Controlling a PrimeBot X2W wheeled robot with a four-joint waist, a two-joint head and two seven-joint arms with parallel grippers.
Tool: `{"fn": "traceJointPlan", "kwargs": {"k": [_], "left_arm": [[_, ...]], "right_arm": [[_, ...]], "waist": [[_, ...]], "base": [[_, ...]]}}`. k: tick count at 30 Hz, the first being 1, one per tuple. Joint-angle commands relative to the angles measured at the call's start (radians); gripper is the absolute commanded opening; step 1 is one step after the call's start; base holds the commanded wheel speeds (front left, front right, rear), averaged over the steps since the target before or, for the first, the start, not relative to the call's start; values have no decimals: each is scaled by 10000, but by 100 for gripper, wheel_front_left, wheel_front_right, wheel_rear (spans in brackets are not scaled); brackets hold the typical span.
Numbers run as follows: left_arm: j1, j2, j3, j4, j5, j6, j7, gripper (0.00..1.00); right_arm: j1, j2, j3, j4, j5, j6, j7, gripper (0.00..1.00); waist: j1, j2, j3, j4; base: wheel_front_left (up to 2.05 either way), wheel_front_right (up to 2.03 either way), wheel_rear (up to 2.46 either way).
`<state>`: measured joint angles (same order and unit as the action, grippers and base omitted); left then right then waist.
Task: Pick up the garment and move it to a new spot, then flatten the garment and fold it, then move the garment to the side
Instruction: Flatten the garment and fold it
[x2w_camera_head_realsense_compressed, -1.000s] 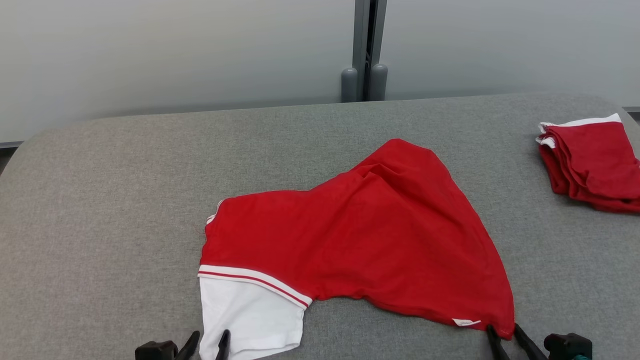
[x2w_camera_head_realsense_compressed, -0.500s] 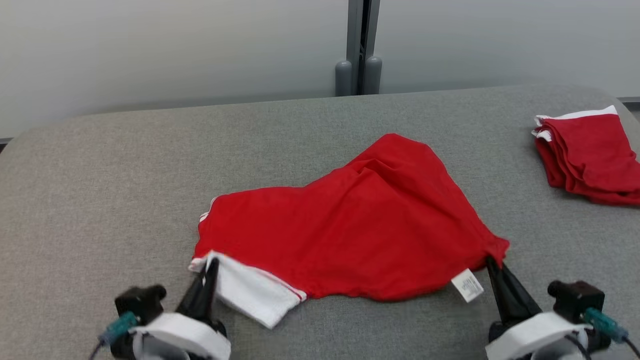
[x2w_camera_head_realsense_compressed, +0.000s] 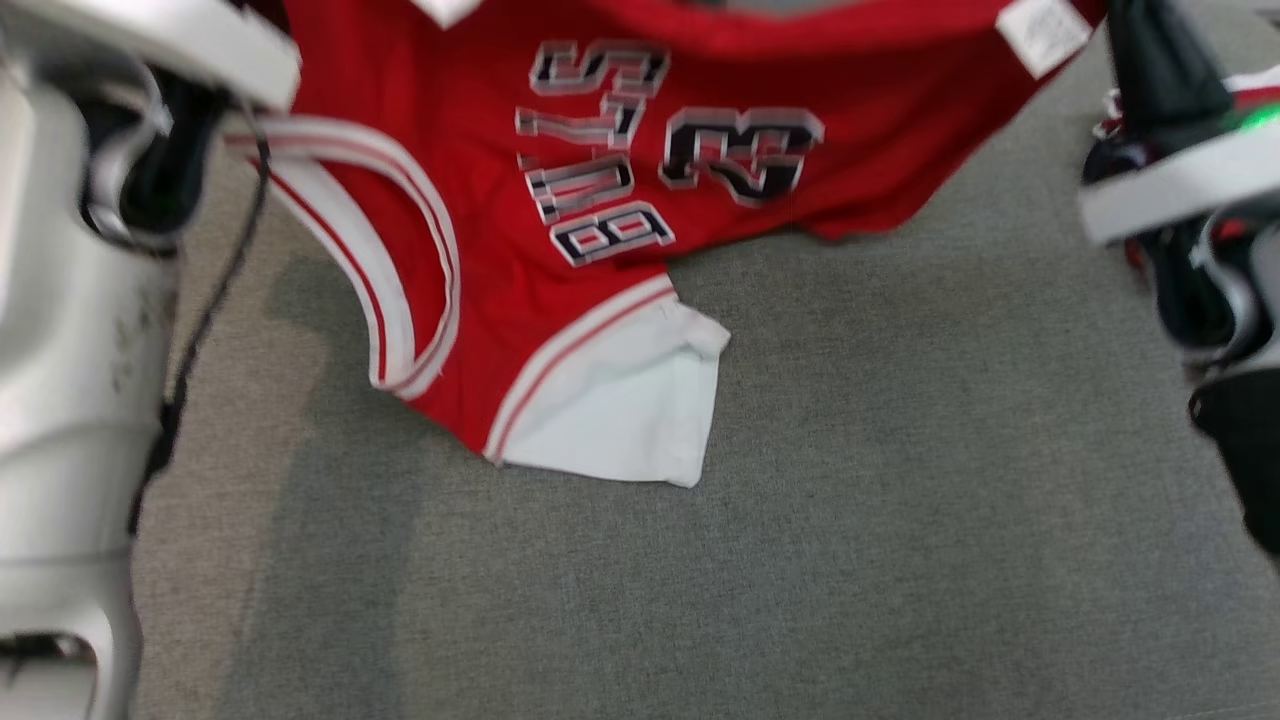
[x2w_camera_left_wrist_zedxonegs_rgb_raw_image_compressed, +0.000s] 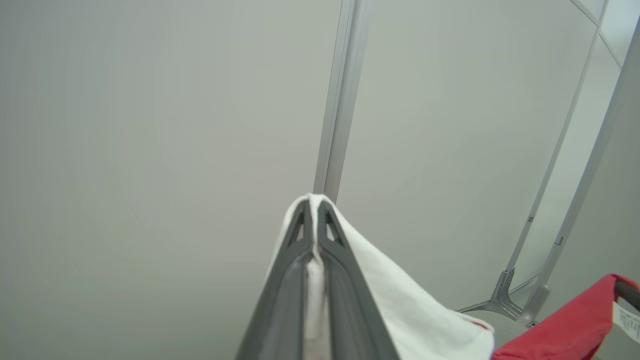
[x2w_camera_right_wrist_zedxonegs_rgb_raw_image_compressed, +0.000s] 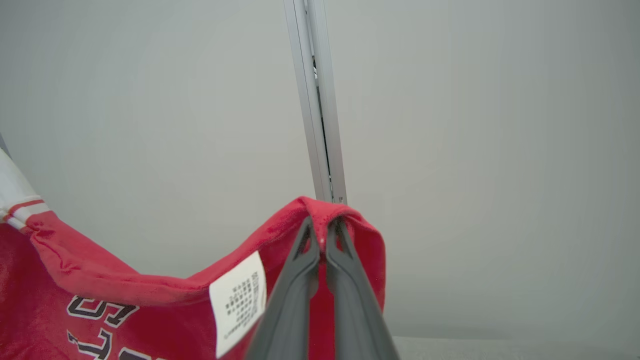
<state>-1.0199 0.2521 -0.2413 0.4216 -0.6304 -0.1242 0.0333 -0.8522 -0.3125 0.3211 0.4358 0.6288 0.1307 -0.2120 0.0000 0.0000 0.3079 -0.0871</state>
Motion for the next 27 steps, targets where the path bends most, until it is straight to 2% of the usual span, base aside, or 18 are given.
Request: {"fn": "traceJointPlan", "kwargs": {"k": [1, 7, 8, 15, 21, 27], "left_arm": [[-972, 5, 65, 257, 9, 78, 164, 0], [-5036, -105, -100, 1776, 481, 155, 655, 0], [-5036, -105, -100, 1776, 481, 155, 655, 0], [-8817, -471, -205, 3629, 831, 170, 299, 0], [-10406, -785, -465, 4827, 1094, 147, -138, 0], [-10944, -934, -734, 5803, 1094, 25, -469, 0]], "right_arm": [[-894, -92, -31, 128, 313, 2, 98, 0], [-4598, -123, -123, 1226, 1407, 2, 806, 0], [-4598, -123, -123, 1226, 1407, 2, 806, 0], [-7869, -267, -89, 2793, 1590, 2, 984, 0], [-9517, -365, 319, 3912, 1282, 2, 796, 0], [-10188, -317, 733, 4607, 1367, 2, 568, 0]], "waist": [[0, 0, 1184, -203], [0, 0, 2422, -313], [0, 0, 2422, -313], [0, 0, 3207, -203], [0, 0, 3565, -62], [0, 0, 3837, -22]], "base": [[0, 0, 0], [0, 0, 0], [0, 0, 0], [0, 0, 0], [0, 0, 0], [0, 0, 0]]}}
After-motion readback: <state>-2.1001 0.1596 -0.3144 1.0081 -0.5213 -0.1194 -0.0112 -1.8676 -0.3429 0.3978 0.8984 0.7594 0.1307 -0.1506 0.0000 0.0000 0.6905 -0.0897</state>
